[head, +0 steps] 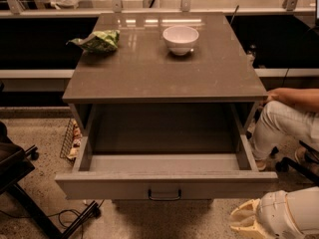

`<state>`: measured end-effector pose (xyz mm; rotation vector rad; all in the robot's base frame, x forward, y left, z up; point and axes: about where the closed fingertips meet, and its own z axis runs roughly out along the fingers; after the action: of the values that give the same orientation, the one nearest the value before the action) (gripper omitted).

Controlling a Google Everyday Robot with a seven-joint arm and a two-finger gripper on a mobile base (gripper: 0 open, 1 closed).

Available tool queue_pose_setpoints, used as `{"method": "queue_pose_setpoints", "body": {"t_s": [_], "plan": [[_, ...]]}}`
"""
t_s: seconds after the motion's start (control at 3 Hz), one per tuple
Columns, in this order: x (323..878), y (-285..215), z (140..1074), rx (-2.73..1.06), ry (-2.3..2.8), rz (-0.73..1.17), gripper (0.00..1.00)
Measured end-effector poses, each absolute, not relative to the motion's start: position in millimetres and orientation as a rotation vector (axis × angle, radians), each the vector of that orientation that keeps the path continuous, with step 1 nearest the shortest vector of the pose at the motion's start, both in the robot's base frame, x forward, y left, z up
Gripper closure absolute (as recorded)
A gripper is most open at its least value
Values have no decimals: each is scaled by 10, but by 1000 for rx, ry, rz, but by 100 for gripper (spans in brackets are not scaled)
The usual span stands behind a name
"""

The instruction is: Close top drawer

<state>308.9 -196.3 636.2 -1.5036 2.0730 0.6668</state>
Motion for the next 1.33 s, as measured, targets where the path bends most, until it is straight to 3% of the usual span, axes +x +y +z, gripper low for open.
{"method": "queue_pose_setpoints", "body": {"t_s": [0.33, 0.67, 1.0, 1.33], "plan": [[3405, -1933, 6397, -1506, 2051, 673, 100], [4126, -1780, 6435, -1508, 2006, 698, 100], [4135, -1767, 6442, -1510, 2003, 698, 100], [4693, -1620, 6547, -1529, 1964, 687, 100]]}}
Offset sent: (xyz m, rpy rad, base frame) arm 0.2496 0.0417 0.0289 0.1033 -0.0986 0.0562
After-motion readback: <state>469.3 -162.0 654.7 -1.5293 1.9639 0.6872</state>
